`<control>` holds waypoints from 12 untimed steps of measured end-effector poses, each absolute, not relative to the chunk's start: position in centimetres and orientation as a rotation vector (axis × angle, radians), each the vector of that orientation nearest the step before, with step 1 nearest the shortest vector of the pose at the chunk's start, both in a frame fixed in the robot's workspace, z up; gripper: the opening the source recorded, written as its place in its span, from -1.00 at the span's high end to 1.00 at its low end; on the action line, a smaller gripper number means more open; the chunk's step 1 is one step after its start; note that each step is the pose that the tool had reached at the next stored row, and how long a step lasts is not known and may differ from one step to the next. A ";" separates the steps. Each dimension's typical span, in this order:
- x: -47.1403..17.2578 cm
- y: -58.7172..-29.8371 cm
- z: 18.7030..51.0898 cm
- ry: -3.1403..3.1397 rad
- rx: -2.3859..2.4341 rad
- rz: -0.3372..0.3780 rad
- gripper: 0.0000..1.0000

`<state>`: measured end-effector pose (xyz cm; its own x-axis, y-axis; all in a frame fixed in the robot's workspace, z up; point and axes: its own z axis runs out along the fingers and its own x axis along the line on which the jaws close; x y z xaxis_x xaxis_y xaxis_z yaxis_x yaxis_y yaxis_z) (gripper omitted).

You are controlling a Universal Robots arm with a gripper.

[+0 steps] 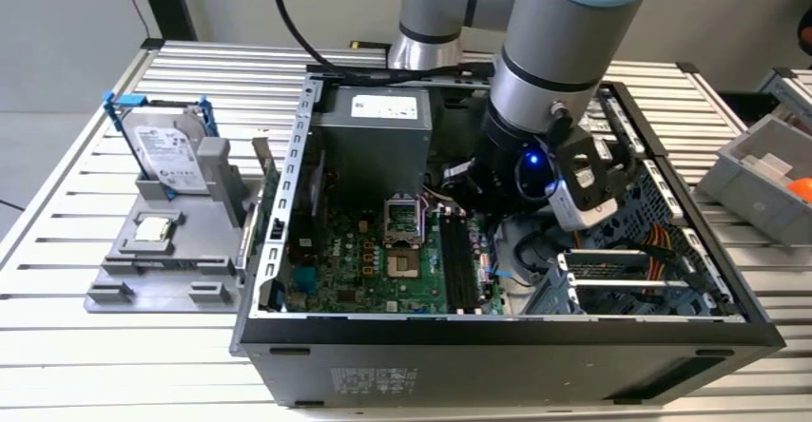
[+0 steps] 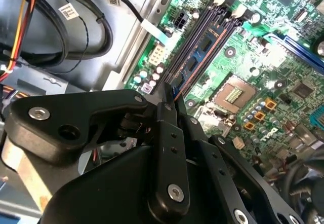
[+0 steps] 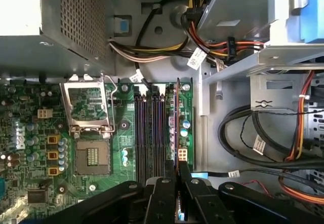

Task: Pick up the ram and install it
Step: 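Insert the ram into the slot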

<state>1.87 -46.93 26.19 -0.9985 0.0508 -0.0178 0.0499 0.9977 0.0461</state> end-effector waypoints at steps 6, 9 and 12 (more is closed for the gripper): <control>1.9 -46.9 25.6 3.121 0.079 0.053 1.00; 1.9 -46.9 25.4 3.121 0.079 0.048 1.00; 1.9 -46.9 25.0 3.121 0.078 0.041 1.00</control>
<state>1.87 -46.95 25.01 -0.9985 0.0505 -0.0188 0.0500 0.9984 0.0264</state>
